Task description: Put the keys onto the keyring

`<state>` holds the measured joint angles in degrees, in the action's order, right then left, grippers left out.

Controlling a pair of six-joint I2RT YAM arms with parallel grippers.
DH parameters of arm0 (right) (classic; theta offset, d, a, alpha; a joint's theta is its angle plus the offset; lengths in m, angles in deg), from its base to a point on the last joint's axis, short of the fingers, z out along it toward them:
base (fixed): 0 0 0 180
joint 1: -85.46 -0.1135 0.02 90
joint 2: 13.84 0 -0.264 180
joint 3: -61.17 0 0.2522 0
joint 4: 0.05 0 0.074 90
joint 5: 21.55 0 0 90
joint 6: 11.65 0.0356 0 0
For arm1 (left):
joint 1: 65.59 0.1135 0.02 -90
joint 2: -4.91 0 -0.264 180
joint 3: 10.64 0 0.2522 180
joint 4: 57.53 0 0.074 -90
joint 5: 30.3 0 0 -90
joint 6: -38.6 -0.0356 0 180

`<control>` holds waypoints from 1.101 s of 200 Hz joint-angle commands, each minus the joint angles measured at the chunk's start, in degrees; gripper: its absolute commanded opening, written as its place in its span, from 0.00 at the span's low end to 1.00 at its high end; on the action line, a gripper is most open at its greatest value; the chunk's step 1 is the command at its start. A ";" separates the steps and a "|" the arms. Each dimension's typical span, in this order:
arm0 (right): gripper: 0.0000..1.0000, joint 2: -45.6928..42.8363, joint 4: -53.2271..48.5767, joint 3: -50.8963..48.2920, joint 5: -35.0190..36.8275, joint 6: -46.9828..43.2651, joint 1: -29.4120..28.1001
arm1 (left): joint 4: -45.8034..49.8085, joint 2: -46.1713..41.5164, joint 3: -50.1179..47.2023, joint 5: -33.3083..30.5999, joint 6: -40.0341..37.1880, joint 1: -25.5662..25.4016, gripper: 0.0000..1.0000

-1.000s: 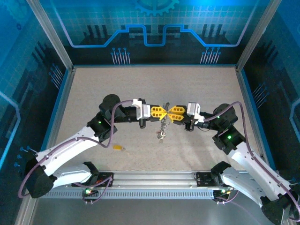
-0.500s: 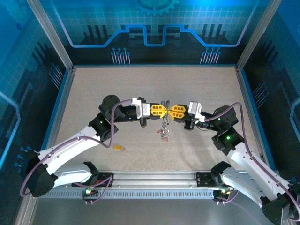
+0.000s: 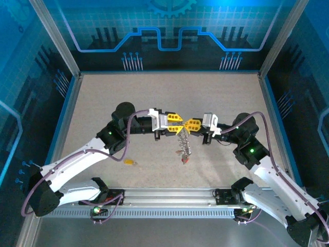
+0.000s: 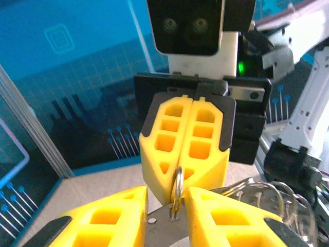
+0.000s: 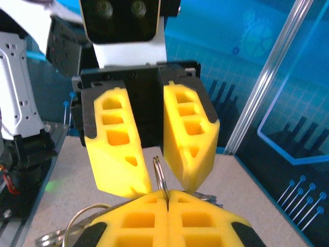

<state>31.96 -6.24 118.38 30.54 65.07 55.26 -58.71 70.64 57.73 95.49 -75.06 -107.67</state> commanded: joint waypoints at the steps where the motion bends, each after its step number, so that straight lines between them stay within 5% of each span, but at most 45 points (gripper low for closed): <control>1: 0.00 1.26 -12.18 5.78 0.33 -7.52 0.06 | 13.68 -1.28 3.80 0.53 -6.84 -0.87 0.29; 28: 0.00 5.59 -26.60 13.35 -0.04 -14.79 0.04 | 19.88 -1.63 5.71 -2.48 -10.39 -0.89 0.28; 87: 0.00 8.80 -36.15 18.91 5.65 -20.84 -1.21 | 28.85 1.55 10.77 -5.26 -12.08 -1.14 0.24; 138: 0.00 10.33 -41.29 21.57 6.77 -23.64 -1.88 | 31.82 1.78 12.00 -10.77 -12.80 -1.10 0.14; 220: 0.00 13.24 -43.08 24.32 10.18 -23.07 -3.33 | 31.99 3.97 13.35 -10.79 -12.09 -1.68 0.14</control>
<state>44.81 -49.53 139.75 40.66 42.10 53.16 -27.11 74.07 69.32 84.69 -86.49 -108.46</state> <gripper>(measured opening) 0.047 0.133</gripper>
